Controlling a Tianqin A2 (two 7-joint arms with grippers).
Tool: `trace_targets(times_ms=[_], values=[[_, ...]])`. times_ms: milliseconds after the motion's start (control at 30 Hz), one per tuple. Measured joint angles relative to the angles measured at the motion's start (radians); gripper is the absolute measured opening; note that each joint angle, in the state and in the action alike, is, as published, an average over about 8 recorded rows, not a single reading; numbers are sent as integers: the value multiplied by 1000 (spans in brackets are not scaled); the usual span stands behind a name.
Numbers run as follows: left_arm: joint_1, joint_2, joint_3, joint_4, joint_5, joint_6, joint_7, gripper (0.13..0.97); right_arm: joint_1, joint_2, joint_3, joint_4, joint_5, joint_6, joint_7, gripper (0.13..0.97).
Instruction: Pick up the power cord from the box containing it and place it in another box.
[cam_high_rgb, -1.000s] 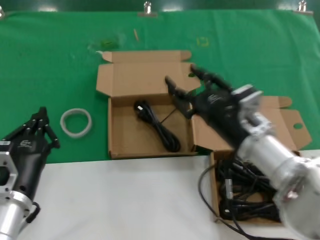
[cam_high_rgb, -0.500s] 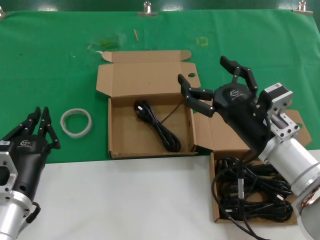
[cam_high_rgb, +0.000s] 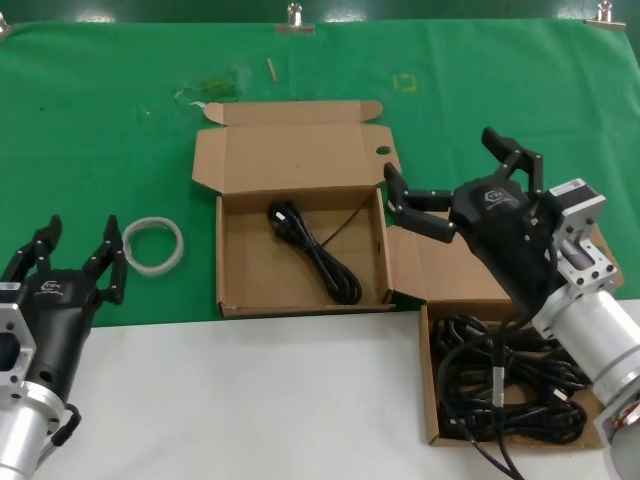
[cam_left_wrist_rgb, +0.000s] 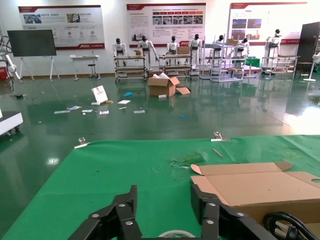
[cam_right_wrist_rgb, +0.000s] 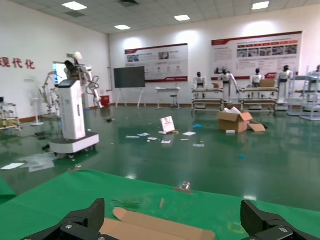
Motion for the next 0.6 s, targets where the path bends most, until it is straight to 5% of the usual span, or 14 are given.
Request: trace_targets(times_ms=[100, 600], values=[[0, 0, 0, 0, 0, 0, 0, 341, -13, -7, 17, 2, -26, 6, 15, 901], [0, 0, 0, 0, 0, 0, 0, 691, -78, -44, 99, 12, -151, 38, 89, 966]])
